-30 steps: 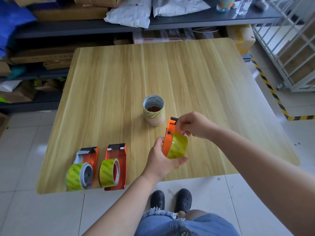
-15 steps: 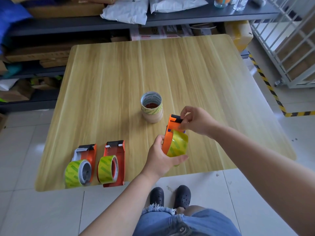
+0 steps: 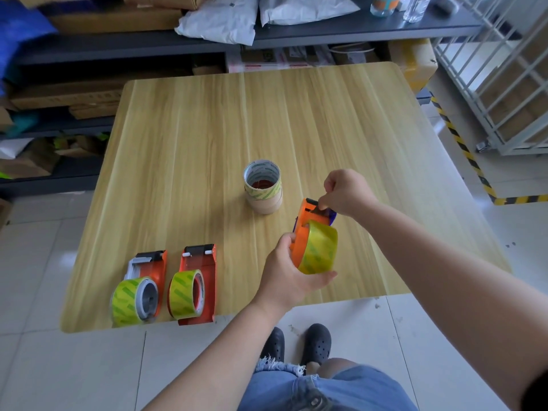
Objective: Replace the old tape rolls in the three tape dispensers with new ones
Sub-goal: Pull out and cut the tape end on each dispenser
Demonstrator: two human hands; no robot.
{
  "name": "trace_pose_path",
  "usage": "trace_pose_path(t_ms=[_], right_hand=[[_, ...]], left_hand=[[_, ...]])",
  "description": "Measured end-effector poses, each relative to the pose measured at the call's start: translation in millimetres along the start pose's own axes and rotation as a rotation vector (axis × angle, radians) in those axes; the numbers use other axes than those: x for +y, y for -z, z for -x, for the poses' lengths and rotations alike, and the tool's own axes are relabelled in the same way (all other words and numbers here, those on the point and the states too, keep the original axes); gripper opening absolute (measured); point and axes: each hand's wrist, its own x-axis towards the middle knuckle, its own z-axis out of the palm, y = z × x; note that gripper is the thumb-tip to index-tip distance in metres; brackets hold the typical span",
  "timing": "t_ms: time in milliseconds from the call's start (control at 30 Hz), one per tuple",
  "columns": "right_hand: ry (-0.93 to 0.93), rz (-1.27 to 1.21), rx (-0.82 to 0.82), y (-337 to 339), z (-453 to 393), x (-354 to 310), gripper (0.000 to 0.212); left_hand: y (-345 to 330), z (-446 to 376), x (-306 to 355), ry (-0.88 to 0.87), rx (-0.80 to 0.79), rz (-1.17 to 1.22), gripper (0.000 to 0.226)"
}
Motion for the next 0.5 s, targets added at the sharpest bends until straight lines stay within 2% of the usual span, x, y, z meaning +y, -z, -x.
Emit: trace_pose_path(t_ms=[100,233,500], right_hand=[[-0.031,0.072,-0.105,4.6,-1.2,-1.7,0.038],[0.001,0.011,-0.072,4.5,-1.9,-4.6,0.021],[0.002,-0.18,-0.083,-0.8,-7.3,0.7,0.038]], left_hand=[[-2.3,2.3,-0.9,0.006,0.018,0.012,0.051],[-0.4,1.0,-2.0,0.013,0.018,0.019,0.05],[4.7,3.0,1.2,-0.016,0.038,-0.038,0.055]])
